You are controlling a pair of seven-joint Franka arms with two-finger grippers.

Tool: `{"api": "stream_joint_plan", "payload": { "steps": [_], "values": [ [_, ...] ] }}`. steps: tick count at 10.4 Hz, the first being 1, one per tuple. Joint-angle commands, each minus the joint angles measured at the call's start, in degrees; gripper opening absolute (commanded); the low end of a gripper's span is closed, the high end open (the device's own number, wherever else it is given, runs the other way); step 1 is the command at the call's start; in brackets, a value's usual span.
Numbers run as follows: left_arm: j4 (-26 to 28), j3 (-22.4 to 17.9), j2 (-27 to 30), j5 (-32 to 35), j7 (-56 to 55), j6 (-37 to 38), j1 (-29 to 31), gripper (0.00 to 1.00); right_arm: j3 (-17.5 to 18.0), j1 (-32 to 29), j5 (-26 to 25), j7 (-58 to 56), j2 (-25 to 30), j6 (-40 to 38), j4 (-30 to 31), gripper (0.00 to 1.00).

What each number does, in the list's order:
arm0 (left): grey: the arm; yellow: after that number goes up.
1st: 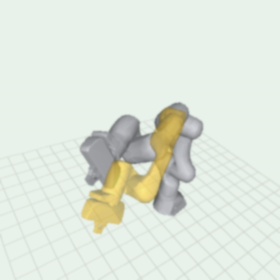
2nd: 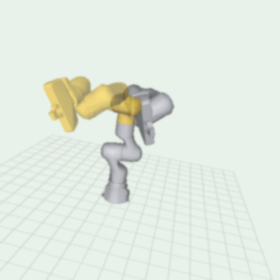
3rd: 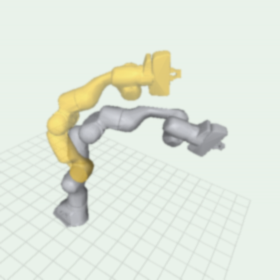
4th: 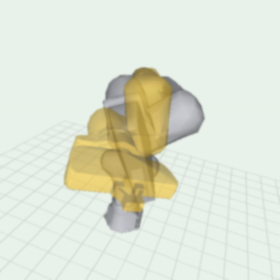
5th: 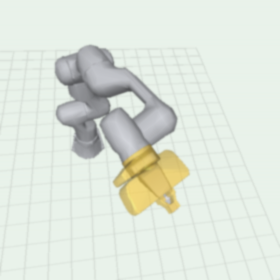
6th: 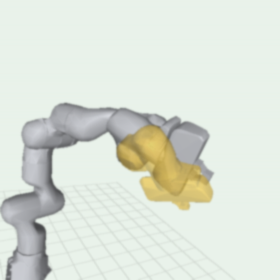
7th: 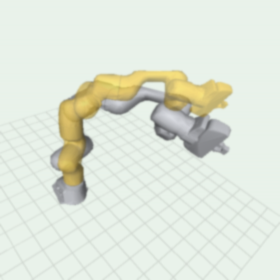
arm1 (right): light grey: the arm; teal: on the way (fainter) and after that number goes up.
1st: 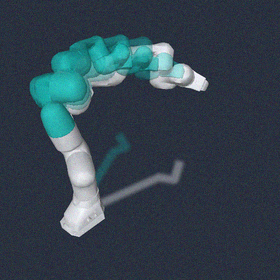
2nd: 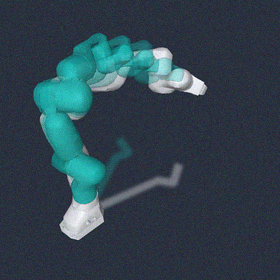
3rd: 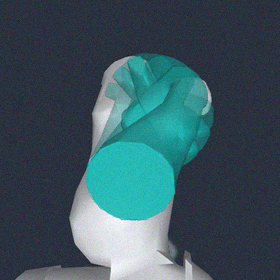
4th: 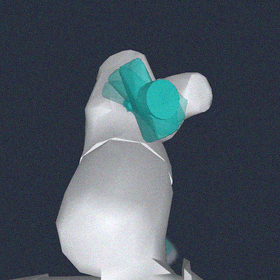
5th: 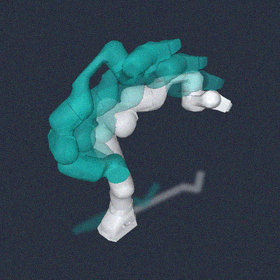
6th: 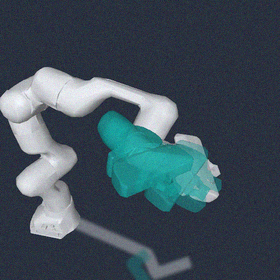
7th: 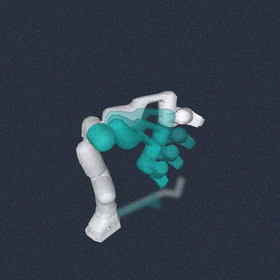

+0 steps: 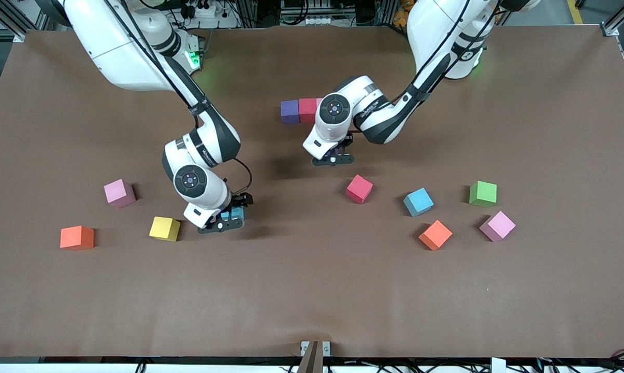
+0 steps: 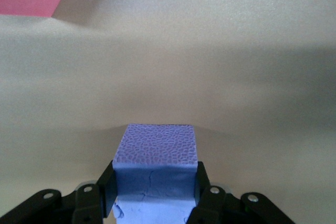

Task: Form number 2 with 11 blocks
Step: 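Lower the purple cube beside the yellow cube with the left gripper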

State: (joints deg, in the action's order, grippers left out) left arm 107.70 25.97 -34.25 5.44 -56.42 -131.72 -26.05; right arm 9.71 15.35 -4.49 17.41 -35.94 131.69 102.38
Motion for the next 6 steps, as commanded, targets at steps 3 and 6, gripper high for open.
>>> {"api": "stream_joint_plan", "payload": {
  "steps": [3,6],
  "values": [
    [-0.4,-0.4,-1.5,3.0,-1.1,-0.4,-0.8,0.99,0.6,-0.5,0.4,-0.1,2.6,6.3,6.7,1.0],
    [-0.7,-0.4,-1.3,3.0,-3.1,-0.4,-0.8,1.0,0.5,-0.5,0.4,0.0,2.6,6.8,7.2,1.0]
  ]
}}
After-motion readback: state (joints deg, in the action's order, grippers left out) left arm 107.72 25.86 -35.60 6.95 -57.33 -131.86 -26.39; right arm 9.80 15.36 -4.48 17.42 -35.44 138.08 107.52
